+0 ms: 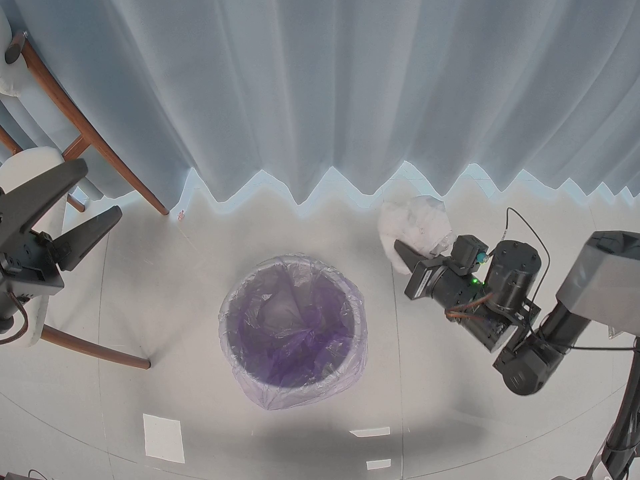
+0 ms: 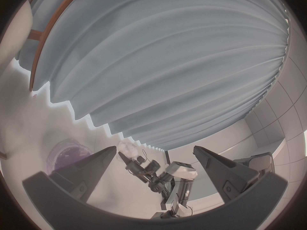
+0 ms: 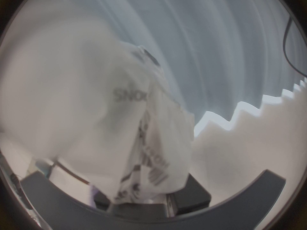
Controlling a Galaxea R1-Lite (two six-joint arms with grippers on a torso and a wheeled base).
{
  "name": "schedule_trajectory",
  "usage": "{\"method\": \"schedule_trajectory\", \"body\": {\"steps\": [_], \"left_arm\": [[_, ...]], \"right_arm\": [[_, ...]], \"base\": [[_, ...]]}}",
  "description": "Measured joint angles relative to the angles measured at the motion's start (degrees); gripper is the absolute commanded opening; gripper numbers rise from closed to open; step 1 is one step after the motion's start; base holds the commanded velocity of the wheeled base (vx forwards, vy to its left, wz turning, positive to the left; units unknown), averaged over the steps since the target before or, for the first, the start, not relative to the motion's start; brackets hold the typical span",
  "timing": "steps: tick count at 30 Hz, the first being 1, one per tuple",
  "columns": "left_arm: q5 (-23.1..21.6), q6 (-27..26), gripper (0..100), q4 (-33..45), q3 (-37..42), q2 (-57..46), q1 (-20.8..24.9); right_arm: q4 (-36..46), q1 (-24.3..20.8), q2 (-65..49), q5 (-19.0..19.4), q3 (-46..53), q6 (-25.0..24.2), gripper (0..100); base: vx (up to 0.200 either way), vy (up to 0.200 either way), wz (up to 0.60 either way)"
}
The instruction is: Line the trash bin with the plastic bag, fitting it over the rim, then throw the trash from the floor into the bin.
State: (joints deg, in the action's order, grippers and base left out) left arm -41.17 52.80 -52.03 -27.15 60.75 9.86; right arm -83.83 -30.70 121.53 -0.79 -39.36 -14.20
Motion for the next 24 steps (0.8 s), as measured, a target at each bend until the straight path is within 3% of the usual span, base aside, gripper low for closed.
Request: {"method": "schedule_trajectory", "body": {"steps": [9, 18, 19, 24], "left_arm": [[0.0, -0.1, 100, 0.0, 0.1, -0.2, 0.2], [-0.1, -0.2, 100, 0.0, 0.2, -0.4, 0.3], [-0.1, -0.2, 100, 0.0, 0.2, -0.4, 0.3], [-0.2, -0.2, 100, 0.0, 0.3, -0.5, 0.3]], "right_arm": [[-5.0, -16.7, -8.2, 0.8, 9.5, 0.8, 0], [-5.1, -21.9, -0.3, -0.5, 6.3, 0.9, 0], [-5.1, -22.0, 0.8, -0.6, 5.7, 0.9, 100], [-5.1, -22.4, 5.7, -1.0, 2.0, 0.7, 100]], "base": [[0.0, 0.0, 0.0], [0.0, 0.0, 0.0], [0.0, 0.0, 0.0], [0.0, 0.0, 0.0]]}}
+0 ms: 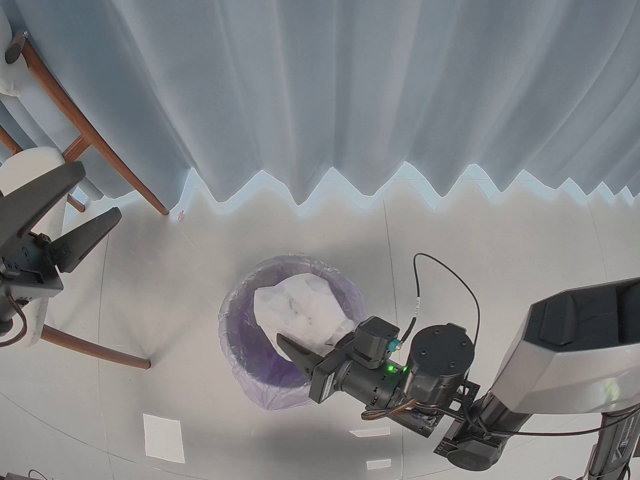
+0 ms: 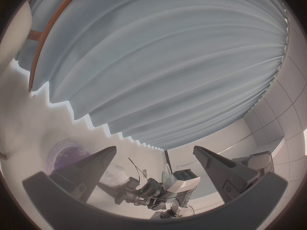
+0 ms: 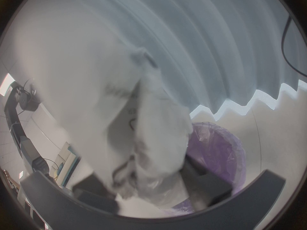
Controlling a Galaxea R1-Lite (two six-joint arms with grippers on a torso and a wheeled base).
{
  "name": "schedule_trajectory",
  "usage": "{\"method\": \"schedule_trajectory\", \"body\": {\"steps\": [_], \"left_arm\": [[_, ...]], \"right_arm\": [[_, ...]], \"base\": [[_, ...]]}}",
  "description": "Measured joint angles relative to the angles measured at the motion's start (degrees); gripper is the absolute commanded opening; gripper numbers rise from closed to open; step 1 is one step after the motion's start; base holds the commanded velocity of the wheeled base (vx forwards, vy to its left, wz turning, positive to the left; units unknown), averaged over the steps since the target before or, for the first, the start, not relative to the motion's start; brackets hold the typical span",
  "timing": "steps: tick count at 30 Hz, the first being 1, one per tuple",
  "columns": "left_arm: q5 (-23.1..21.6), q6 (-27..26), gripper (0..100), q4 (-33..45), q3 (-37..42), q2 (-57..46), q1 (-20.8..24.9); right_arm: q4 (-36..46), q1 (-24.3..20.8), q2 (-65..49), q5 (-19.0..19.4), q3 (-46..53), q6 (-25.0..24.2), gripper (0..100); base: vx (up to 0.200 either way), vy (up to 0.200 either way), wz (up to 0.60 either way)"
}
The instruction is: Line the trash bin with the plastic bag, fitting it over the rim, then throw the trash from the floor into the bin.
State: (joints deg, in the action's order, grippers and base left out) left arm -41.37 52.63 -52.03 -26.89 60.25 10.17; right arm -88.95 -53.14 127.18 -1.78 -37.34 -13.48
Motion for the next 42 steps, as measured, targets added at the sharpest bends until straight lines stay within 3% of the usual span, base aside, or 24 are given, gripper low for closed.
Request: {"method": "schedule_trajectory", "body": {"steps": [8, 16, 18, 25, 31, 42], "left_arm": [[0.0, 0.0, 100, 0.0, -0.1, -0.2, 0.0], [-0.4, -1.4, 100, -0.1, -0.1, -0.7, 0.0], [-0.9, -4.0, 100, -0.2, 0.1, -1.1, 0.0], [-2.6, -20.9, 100, 1.6, 1.7, -4.4, -1.3], [-3.2, -27.9, 100, 5.3, 3.5, -8.1, -7.0], [-4.5, -34.2, 100, 17.0, 11.2, -23.9, -13.8]], "right_arm": [[0.0, -0.1, 1.4, -0.1, -0.4, -0.2, 100], [0.0, 1.4, -4.7, -1.4, 5.5, -0.3, 100], [0.0, 2.4, -7.4, -2.2, 7.0, -0.1, 100], [2.5, 9.1, -21.8, -6.7, 16.8, 3.8, 100], [12.1, 15.7, -37.7, -10.1, 25.6, 7.4, 100], [41.4, 28.3, -69.1, -11.4, 31.3, 11.0, 100]], "base": [[0.0, 0.0, 0.0], [0.0, 0.0, 0.0], [0.0, 0.0, 0.0], [0.0, 0.0, 0.0], [0.0, 0.0, 0.0], [0.0, 0.0, 0.0]]}}
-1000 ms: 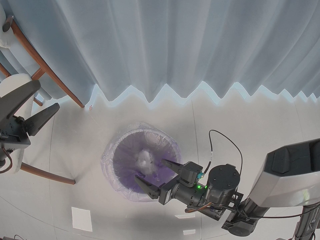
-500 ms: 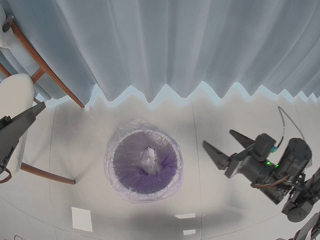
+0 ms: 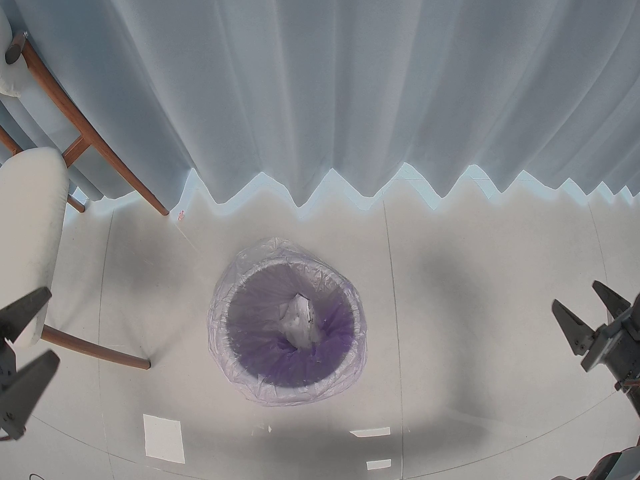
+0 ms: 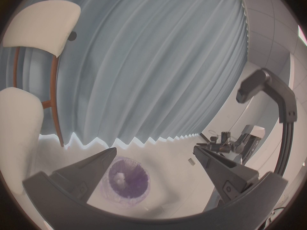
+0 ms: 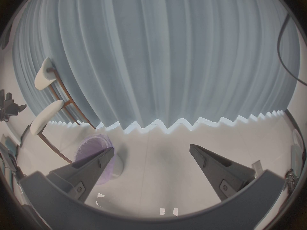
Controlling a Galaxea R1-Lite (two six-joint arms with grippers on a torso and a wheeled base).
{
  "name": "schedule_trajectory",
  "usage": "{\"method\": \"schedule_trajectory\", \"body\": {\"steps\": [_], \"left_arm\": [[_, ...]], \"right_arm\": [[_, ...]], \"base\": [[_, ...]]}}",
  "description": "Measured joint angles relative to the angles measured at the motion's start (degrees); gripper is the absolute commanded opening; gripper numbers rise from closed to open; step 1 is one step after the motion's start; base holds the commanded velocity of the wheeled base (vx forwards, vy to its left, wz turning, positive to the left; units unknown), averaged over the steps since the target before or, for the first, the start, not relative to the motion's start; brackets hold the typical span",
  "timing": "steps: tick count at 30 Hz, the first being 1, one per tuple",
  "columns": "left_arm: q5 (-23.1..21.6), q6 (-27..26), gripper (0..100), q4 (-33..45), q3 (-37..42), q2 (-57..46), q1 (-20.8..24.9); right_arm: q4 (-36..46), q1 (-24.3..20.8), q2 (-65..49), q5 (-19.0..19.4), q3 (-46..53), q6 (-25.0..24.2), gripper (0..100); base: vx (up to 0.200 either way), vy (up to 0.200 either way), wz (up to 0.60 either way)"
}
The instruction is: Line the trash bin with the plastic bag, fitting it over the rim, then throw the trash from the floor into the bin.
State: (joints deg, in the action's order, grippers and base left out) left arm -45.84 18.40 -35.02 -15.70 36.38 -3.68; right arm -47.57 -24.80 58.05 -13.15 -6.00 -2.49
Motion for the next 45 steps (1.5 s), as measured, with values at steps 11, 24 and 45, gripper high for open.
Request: {"method": "schedule_trajectory", "body": {"steps": [11, 24, 45], "left_arm": [[14.9, -12.5, 100, 18.1, 8.0, -15.6, -3.8], [47.7, -17.5, 100, 32.2, 13.5, -26.9, -4.4], [46.2, -18.2, 100, 35.0, 14.7, -35.3, 4.3]], "right_arm": [[26.9, 13.1, -31.0, 6.1, 2.8, 1.4, 100], [43.7, 22.0, -51.8, 7.7, 4.3, 3.5, 100], [47.9, 24.8, -57.4, 14.5, 4.6, 3.9, 100]], "base": [[0.0, 0.0, 0.0], [0.0, 0.0, 0.0], [0.0, 0.0, 0.0]]}}
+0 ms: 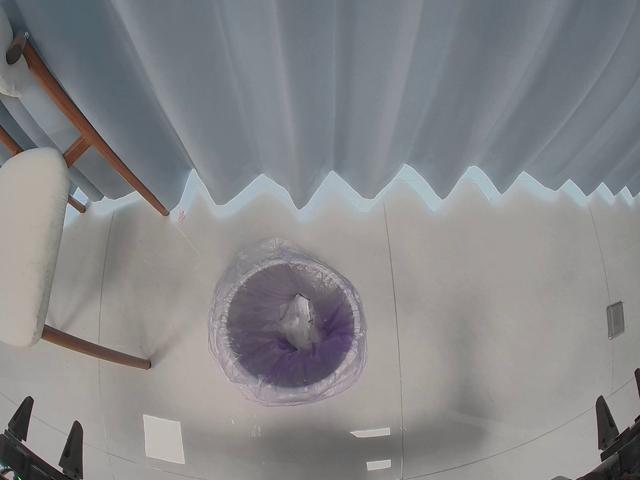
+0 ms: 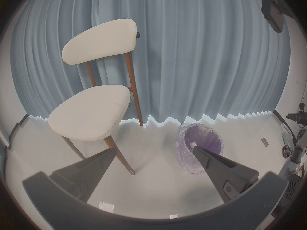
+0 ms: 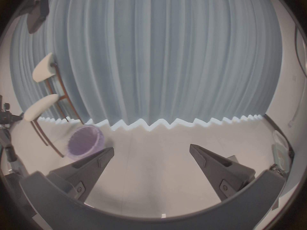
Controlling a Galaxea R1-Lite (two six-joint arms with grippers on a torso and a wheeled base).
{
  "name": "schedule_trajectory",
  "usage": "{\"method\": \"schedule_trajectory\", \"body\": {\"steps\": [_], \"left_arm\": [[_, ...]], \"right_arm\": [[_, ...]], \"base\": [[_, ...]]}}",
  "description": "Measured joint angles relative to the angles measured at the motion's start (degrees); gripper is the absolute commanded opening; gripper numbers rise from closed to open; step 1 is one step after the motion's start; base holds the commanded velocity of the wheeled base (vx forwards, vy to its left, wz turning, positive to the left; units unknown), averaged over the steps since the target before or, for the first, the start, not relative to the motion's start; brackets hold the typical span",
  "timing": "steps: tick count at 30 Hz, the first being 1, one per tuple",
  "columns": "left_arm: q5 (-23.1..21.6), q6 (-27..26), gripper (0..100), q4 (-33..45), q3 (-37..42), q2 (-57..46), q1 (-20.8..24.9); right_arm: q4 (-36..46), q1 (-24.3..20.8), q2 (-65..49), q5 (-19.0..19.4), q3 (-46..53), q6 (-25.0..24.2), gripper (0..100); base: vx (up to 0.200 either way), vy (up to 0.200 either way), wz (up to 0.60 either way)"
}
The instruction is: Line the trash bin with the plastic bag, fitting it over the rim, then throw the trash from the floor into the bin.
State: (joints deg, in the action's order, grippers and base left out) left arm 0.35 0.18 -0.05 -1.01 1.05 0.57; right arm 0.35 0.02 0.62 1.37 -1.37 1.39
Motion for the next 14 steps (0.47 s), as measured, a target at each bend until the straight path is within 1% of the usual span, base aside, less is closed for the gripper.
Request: {"method": "schedule_trajectory", "body": {"steps": [2, 3, 5, 8, 14], "left_arm": [[0.0, 0.0, 100, 0.0, 0.0, -0.1, 0.0], [0.0, 0.0, 100, 0.0, 0.0, -0.1, -0.1], [0.0, 0.0, 100, 0.0, 0.0, -0.2, -0.1], [-0.1, 0.0, 100, 0.1, 0.0, -0.3, -0.2], [-0.1, 0.0, 100, 0.1, 0.0, -0.3, -0.2]], "right_arm": [[0.2, 0.0, 0.0, 2.3, 0.0, -0.6, 100], [0.2, 0.0, 0.0, 2.6, 0.1, -0.9, 100], [0.3, 0.0, 0.0, 1.9, 0.2, -1.1, 100], [0.3, 0.0, 0.0, -1.0, 0.3, -1.0, 100], [0.0, 0.0, 0.0, -1.4, 0.4, -1.3, 100]], "base": [[0.0, 0.0, 0.0], [0.0, 0.0, 0.0], [0.0, 0.0, 0.0], [0.0, 0.0, 0.0], [0.0, 0.0, 0.0]]}}
